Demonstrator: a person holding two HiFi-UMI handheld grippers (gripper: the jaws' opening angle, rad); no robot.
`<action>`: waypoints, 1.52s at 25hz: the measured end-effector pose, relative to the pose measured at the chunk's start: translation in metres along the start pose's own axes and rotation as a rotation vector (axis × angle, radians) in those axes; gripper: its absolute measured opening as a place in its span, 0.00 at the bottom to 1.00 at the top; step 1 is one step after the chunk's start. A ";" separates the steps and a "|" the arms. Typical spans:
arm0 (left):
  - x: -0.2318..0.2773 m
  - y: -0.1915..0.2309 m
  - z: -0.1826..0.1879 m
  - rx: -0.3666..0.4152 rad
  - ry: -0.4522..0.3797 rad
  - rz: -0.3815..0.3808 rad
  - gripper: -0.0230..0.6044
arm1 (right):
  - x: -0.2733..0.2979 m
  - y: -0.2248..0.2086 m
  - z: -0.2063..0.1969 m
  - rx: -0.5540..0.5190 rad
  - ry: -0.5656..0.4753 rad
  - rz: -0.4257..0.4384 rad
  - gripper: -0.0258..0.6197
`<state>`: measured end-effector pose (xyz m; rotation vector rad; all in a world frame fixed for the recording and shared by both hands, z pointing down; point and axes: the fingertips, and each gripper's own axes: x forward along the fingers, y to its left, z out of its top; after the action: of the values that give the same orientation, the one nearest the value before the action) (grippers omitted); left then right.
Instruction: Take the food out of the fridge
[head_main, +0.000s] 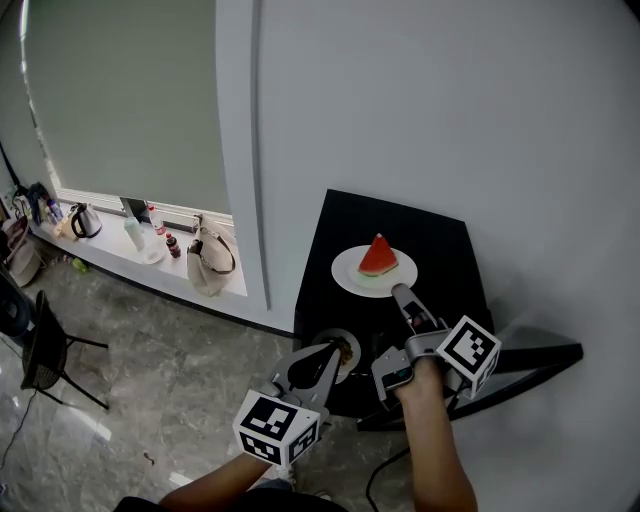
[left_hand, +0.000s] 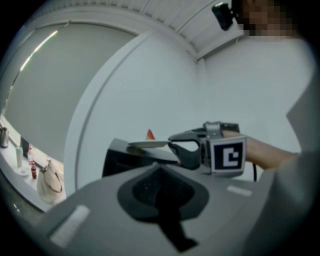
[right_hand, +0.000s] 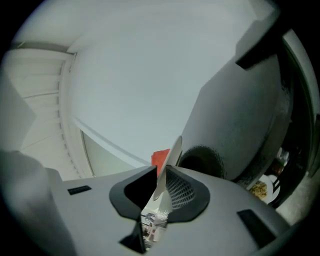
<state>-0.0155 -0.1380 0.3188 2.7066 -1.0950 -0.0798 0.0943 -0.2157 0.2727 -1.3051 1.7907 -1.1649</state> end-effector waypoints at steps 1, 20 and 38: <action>0.000 -0.001 -0.001 -0.002 0.002 -0.001 0.01 | 0.000 0.001 0.001 -0.040 0.009 -0.012 0.08; 0.000 -0.022 -0.014 -0.012 0.020 -0.041 0.01 | -0.007 -0.024 0.001 -0.765 0.248 -0.321 0.18; -0.007 -0.022 -0.009 -0.013 0.009 -0.030 0.02 | -0.022 -0.018 0.016 -0.935 0.144 -0.320 0.20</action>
<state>-0.0045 -0.1162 0.3230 2.7094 -1.0483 -0.0790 0.1218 -0.2019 0.2818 -2.1225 2.4201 -0.5418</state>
